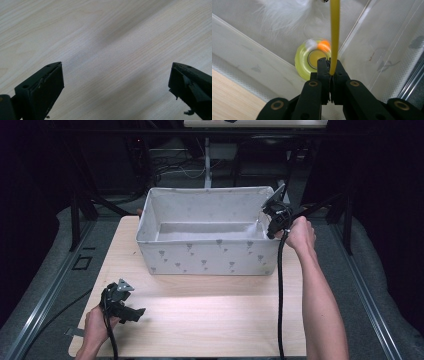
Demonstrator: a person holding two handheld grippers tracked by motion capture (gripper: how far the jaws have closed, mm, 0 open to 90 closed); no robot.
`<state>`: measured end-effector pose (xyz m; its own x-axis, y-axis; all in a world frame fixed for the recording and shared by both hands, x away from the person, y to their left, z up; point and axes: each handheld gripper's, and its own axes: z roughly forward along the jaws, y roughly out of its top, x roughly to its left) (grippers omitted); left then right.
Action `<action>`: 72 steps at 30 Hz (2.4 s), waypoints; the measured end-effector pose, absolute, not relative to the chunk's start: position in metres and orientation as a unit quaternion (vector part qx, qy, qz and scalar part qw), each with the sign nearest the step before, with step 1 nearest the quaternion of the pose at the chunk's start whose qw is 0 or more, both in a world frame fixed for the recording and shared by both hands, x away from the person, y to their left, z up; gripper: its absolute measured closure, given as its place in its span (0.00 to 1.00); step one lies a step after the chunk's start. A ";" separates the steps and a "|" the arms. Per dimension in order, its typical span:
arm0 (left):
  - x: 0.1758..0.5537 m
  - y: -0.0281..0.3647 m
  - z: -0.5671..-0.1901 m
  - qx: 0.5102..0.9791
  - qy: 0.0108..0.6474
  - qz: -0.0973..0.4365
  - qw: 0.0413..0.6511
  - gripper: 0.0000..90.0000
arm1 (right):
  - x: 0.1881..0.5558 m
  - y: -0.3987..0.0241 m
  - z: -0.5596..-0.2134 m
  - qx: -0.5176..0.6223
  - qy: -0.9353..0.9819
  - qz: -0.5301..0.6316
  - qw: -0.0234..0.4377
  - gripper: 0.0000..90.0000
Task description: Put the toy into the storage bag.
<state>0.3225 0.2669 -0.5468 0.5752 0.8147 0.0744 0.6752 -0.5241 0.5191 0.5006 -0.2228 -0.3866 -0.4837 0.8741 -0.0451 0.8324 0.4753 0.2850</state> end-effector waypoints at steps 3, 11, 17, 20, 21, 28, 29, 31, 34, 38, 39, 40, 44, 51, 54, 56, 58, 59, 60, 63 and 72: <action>0.322 0.267 -0.546 0.858 0.434 0.159 0.224 0.00 | 0.502 -0.224 -0.390 0.503 0.853 0.108 0.085 0.98; 0.322 0.266 -0.546 0.858 0.431 0.162 0.226 0.00 | 0.502 -0.228 -0.390 0.509 0.850 0.108 0.076 0.97; 0.322 0.267 -0.546 0.858 0.432 0.162 0.226 0.00 | 0.500 -0.232 -0.382 0.519 0.842 0.126 0.080 0.93; 0.322 0.266 -0.545 0.857 0.433 0.163 0.227 0.00 | 0.498 -0.233 -0.373 0.516 0.843 0.130 0.083 0.88; 0.321 0.266 -0.545 0.857 0.433 0.164 0.227 0.00 | 0.496 -0.233 -0.370 0.521 0.838 0.138 0.086 0.86; 0.321 0.266 -0.545 0.857 0.432 0.163 0.227 0.00 | 0.488 -0.234 -0.347 0.512 0.839 0.158 0.096 0.69; 0.321 0.266 -0.545 0.857 0.432 0.163 0.228 0.00 | 0.487 -0.234 -0.343 0.511 0.838 0.161 0.099 0.66; 0.321 0.266 -0.545 0.858 0.432 0.161 0.226 0.00 | 0.483 -0.234 -0.336 0.510 0.837 0.169 0.100 0.59; 0.321 0.266 -0.545 0.858 0.431 0.161 0.227 0.00 | 0.478 -0.233 -0.327 0.507 0.837 0.179 0.102 0.51; 0.321 0.265 -0.545 0.859 0.431 0.160 0.226 0.00 | 0.472 -0.231 -0.321 0.501 0.839 0.186 0.097 0.40; 0.321 0.265 -0.545 0.859 0.431 0.160 0.226 0.00 | 0.471 -0.230 -0.320 0.499 0.840 0.189 0.096 0.38; 0.321 0.265 -0.545 0.859 0.431 0.160 0.226 0.00 | 0.469 -0.230 -0.319 0.496 0.843 0.188 0.094 0.36; 0.321 0.265 -0.545 0.859 0.430 0.160 0.226 0.00 | 0.462 -0.225 -0.318 0.490 0.843 0.199 0.094 0.26; 0.321 0.263 -0.546 0.861 0.428 0.158 0.225 0.00 | 0.448 -0.215 -0.317 0.477 0.850 0.202 0.098 0.17; 0.321 0.262 -0.545 0.859 0.429 0.164 0.227 0.00 | 0.438 -0.208 -0.319 0.463 0.857 0.203 0.100 0.13; 0.321 0.263 -0.544 0.859 0.430 0.162 0.226 0.00 | 0.429 -0.201 -0.321 0.453 0.863 0.200 0.100 0.08; 0.320 0.262 -0.545 0.858 0.430 0.164 0.227 0.00 | 0.427 -0.200 -0.322 0.449 0.865 0.200 0.101 0.07; 0.320 0.262 -0.545 0.858 0.430 0.164 0.226 0.00 | 0.424 -0.197 -0.323 0.445 0.867 0.200 0.101 0.07; 0.320 0.262 -0.545 0.858 0.430 0.164 0.226 0.00 | 0.416 -0.191 -0.325 0.435 0.872 0.201 0.102 0.04; 0.320 0.262 -0.545 0.859 0.430 0.164 0.226 0.00 | 0.407 -0.184 -0.329 0.422 0.879 0.199 0.100 0.03; 0.320 0.264 -0.545 0.857 0.432 0.163 0.227 0.00 | 0.385 -0.170 -0.347 0.399 0.889 0.202 0.101 0.01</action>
<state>0.3203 0.2644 -0.5452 0.5735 0.8150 0.0833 0.6671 -0.5236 0.5299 0.3853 -0.1696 -0.3474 -0.6613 0.7499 -0.0181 0.6686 0.6002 0.4391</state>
